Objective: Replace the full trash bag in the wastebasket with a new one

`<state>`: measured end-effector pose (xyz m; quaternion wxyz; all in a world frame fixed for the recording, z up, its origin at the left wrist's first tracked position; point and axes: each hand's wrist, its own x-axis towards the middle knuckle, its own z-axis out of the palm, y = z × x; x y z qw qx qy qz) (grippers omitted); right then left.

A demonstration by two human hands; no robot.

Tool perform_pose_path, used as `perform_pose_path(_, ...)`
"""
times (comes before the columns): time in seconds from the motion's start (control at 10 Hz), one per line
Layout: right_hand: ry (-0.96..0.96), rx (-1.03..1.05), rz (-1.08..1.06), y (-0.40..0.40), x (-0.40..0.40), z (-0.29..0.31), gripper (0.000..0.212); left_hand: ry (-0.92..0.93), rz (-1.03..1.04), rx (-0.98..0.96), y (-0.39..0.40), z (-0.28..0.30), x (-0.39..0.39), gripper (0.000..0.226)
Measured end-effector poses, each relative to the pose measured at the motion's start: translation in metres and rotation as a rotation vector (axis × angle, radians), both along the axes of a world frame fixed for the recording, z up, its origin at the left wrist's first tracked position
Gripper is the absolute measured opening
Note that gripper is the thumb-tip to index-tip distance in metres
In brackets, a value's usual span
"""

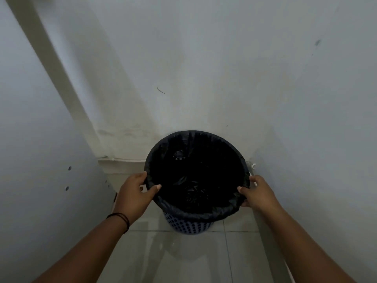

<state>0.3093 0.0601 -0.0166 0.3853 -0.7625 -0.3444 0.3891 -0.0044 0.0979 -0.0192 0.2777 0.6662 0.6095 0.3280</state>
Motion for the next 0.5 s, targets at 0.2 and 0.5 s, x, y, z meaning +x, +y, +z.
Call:
perform_pose_path(0.2,-0.229,-0.183,0.095,0.007,-0.004,0.021,0.046,0.111,-0.023,-0.123,0.014,0.022,-0.004,0.047)
perform_pose_path(0.5,-0.673,-0.372,0.238,0.056,-0.023,0.079,0.05,0.485,-0.113,-0.329,0.077,0.078,-0.013,0.055)
